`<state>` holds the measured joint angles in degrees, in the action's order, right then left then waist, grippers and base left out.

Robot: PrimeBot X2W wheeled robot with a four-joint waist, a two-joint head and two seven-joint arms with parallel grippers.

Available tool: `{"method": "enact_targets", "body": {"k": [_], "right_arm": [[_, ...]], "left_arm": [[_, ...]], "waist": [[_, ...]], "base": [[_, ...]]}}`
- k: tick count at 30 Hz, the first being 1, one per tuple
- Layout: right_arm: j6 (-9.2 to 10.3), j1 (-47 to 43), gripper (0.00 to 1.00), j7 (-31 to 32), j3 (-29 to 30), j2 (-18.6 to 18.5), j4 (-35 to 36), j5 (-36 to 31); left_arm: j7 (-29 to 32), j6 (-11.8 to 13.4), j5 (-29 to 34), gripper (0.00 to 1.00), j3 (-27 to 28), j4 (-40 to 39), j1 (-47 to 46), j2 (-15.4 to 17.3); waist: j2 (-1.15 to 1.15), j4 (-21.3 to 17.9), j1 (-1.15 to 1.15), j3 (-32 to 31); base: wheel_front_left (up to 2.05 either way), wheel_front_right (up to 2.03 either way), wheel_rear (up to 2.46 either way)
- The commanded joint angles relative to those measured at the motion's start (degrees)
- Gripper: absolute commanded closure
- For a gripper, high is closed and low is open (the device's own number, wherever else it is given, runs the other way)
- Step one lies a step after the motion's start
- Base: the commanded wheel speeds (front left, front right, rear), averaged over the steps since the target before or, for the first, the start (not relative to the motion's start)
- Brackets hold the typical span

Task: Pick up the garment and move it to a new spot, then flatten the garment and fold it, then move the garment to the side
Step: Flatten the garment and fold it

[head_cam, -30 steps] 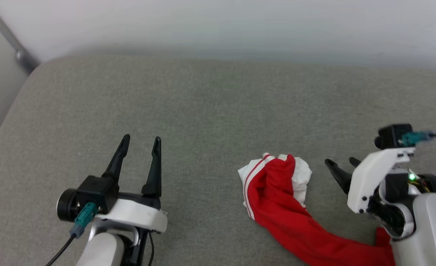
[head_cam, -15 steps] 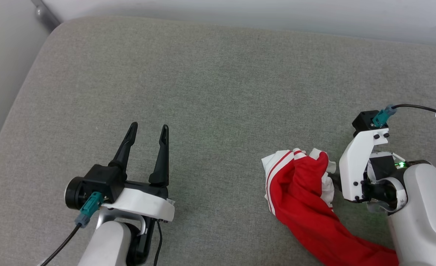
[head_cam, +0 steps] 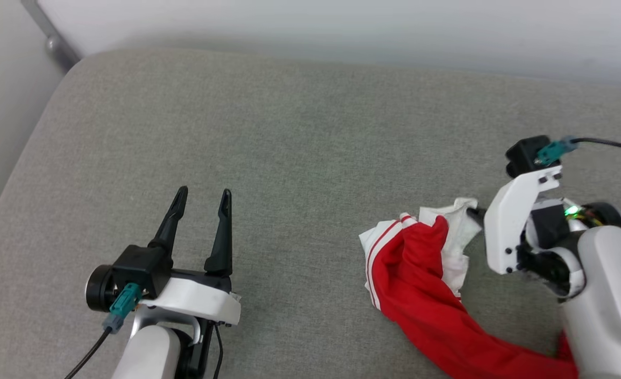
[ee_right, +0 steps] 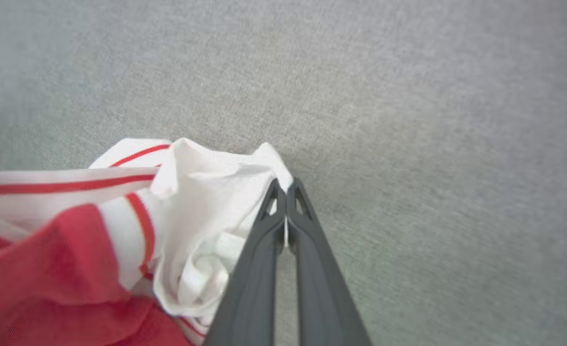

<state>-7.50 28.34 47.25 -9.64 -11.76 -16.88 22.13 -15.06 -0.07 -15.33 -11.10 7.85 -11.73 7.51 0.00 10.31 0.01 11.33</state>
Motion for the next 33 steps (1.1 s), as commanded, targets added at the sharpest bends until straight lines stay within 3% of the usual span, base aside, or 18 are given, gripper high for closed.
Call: {"method": "enact_targets", "body": {"k": [1,5,9,14,20,21,22,23,33], "right_arm": [[0.03,0.5,1.0,-0.7,0.7,-0.7,1.1,-0.5],[0.03,-2.3,1.0,-1.4,6.2,-2.5,5.3,-1.9],[0.03,-6.2,1.0,-0.7,16.5,-3.7,7.6,-4.0],[0.02,-12.2,1.0,-0.2,30.0,-2.3,6.1,-6.6],[0.03,-14.9,1.0,-4.8,38.9,1.2,0.8,-10.4],[0.02,-14.9,0.75,-6.3,39.3,1.8,0.1,-11.3],[0.02,-14.7,0.22,-8.1,39.3,2.2,-0.5,-11.8],[0.02,-14.3,0.0,-9.9,39.3,2.7,-1.0,-11.8],[0.02,-16.1,0.0,-33.0,33.2,1.7,0.4,-13.3]], "left_arm": [[-0.2,0.0,0.2,0.0,0.2,0.1,0.6,0.1],[-0.1,0.1,0.5,0.0,0.6,-0.1,1.9,0.3],[-0.1,0.2,0.7,0.0,0.8,-0.3,2.6,0.4],[-0.1,0.2,0.6,0.0,0.9,-0.1,2.8,0.8],[-0.1,0.5,0.2,0.0,1.3,0.0,2.6,1.6],[-0.1,0.5,0.1,0.0,1.4,0.1,2.5,1.8],[0.0,0.5,0.0,0.0,1.4,0.1,2.4,1.8],[0.0,0.6,0.0,0.0,1.5,0.2,2.4,2.0],[0.8,1.4,-0.5,0.0,1.2,1.3,4.7,2.4]], "waist": [[0.0,-1.2,-0.01,-1.4],[0.0,-2.9,-0.01,-3.0],[0.0,-4.1,-0.01,-3.4],[0.0,-4.9,-0.01,-2.9],[0.0,-5.8,-0.01,-1.4],[0.0,-5.9,-0.01,-1.2],[0.0,-6.0,-0.01,-1.1],[0.0,-6.0,-0.01,-1.1],[0.0,-6.4,-0.01,-5.2]], "base": [[0.0,0.0,0.0],[0.0,0.0,0.0],[0.0,0.0,0.0],[0.0,0.0,0.0],[0.0,0.0,0.0],[0.0,0.0,0.0],[0.0,0.0,0.0],[0.0,0.0,0.0],[0.0,0.0,0.0]]}}
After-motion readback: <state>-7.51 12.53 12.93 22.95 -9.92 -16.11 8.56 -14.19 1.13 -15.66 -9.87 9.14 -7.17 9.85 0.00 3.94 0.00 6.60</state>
